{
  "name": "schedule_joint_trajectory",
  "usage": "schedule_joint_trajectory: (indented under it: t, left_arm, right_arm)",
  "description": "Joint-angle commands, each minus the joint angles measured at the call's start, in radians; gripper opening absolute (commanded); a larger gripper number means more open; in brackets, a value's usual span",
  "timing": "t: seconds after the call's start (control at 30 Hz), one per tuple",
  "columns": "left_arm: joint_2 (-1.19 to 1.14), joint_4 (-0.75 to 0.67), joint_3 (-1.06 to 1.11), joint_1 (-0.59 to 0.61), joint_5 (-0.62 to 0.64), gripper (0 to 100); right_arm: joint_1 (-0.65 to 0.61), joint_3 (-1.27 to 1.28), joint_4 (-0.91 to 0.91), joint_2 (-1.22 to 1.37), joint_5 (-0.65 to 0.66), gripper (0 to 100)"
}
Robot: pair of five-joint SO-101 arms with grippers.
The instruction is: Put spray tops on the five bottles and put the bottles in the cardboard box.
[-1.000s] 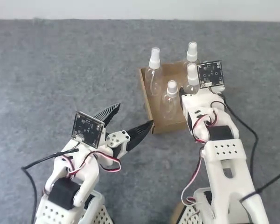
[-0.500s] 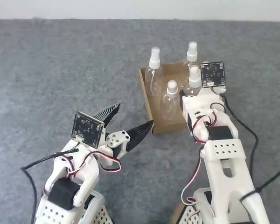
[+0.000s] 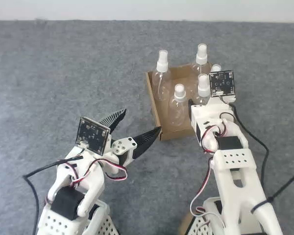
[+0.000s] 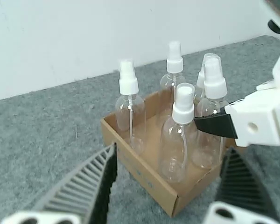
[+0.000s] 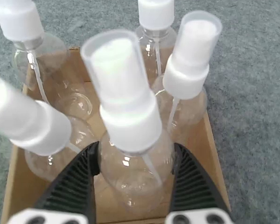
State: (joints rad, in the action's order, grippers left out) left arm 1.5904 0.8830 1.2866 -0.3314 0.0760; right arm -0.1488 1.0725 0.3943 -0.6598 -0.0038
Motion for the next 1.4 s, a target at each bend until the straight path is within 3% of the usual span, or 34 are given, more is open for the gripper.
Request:
schedule_joint_trajectory:
  t: [0.0, 1.37]
  left_arm:
    - [0.009, -0.023, -0.008, 0.002, -0.002, 33]
    - [0.009, -0.023, -0.008, 0.0, -0.002, 33]
  right_arm:
    - [-0.008, -0.015, -0.021, -0.004, -0.011, 0.6]
    - [-0.013, -0.015, -0.024, 0.079, -0.003, 1.1]
